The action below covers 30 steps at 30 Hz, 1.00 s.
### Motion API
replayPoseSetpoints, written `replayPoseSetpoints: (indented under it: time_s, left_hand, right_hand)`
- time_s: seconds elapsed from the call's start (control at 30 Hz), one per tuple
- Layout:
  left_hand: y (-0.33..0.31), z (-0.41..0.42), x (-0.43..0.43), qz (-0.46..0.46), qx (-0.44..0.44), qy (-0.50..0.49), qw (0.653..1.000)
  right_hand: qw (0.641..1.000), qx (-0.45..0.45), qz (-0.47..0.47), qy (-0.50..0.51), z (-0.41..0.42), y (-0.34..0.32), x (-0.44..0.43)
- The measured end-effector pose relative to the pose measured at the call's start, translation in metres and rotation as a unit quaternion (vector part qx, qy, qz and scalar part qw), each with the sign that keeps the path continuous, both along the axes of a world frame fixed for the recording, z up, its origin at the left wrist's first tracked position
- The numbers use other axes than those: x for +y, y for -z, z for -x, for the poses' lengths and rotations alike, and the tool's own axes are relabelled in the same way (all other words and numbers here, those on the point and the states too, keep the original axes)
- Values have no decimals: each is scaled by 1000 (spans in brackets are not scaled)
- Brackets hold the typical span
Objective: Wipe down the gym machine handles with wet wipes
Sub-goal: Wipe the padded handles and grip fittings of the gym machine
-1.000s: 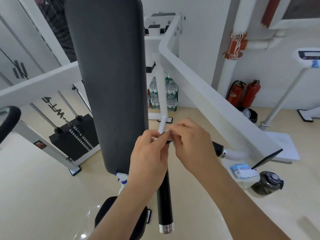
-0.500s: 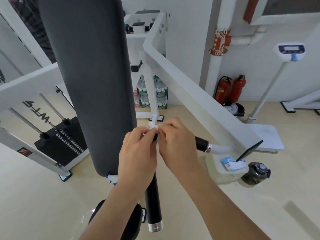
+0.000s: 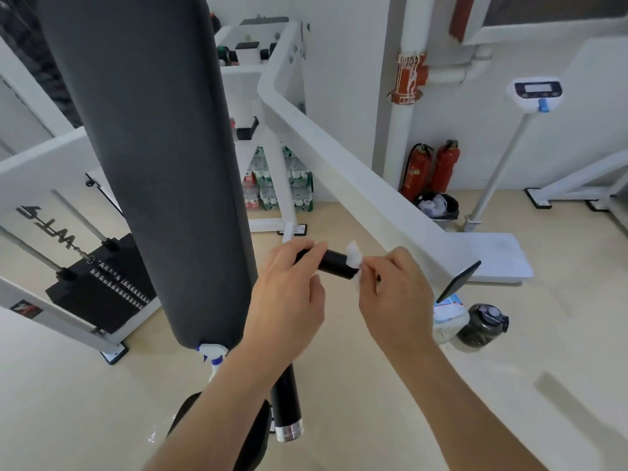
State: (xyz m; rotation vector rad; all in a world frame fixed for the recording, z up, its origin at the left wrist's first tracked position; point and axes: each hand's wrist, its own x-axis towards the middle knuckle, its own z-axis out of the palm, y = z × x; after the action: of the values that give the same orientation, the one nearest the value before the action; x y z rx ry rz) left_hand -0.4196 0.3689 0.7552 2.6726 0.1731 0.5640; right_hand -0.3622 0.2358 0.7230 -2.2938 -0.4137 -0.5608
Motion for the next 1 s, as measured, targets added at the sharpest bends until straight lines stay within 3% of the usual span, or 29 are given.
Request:
replayPoseSetpoints:
  time_s: [0.23, 0.3, 0.43, 0.63, 0.77, 0.87, 0.93, 1.0]
  left_hand:
    - [-4, -13, -20, 6, 49, 73, 996]
    - [-7, -20, -24, -2, 67, 103, 992]
    - [-4, -27, -26, -91, 88, 166, 978]
    - [-8, -46, -29, -160, 112, 167, 966]
    - [-14, -66, -26, -250, 164, 194, 934]
    - [1, -55, -24, -314, 103, 201, 922]
    - [15, -44, -20, -298, 20, 206, 932]
    - [18, -45, -19, -295, 2, 228, 928]
  right_hand:
    - [995, 99, -4, -15, -23, -6, 9]
    - [996, 90, -23, -15, -21, 0, -1]
    - [996, 55, -67, -38, -3, 14, -22]
    - [978, 97, -176, -59, 0, 13, -35]
    - [964, 163, -206, -32, 5, 15, -41]
    - [956, 196, -218, -23, 3, 15, -48]
    - [962, 183, -201, -33, 2, 14, -50]
    - [968, 169, -180, -43, 5, 13, -49]
